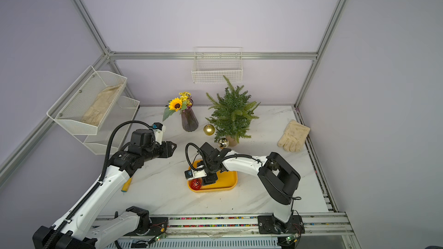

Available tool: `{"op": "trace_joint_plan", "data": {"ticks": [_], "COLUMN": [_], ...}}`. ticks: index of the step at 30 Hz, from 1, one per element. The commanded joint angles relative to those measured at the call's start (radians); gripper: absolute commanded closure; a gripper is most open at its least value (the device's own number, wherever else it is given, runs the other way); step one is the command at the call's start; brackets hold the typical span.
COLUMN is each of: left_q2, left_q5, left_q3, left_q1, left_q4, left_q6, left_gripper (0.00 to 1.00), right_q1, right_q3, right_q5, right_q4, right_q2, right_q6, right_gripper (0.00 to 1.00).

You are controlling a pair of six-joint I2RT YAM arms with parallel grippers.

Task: Decorate the small christmas tree with ornaments
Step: Pick up an ornament from the container.

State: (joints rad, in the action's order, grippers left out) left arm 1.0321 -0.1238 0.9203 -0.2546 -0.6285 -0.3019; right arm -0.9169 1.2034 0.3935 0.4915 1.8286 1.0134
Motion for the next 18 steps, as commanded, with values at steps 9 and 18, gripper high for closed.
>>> {"op": "trace_joint_plan", "data": {"ticks": [9, 18], "left_q2": [0.034, 0.044], "left_q5": [-0.082, -0.104], "left_q3": [-0.046, -0.034], "left_q1": [0.035, 0.037], "left_q4": [0.066, 0.069], "left_q6": [0.023, 0.016], "left_gripper": [0.47, 0.48], "right_q1": [-0.007, -0.003], "right_q3": [0.039, 0.005], "right_q5": [0.17, 0.159], "right_q4": [-0.059, -0.113], "right_q2": [0.085, 0.045], "right_q6": [0.048, -0.051], "right_gripper": [0.27, 0.34]}}
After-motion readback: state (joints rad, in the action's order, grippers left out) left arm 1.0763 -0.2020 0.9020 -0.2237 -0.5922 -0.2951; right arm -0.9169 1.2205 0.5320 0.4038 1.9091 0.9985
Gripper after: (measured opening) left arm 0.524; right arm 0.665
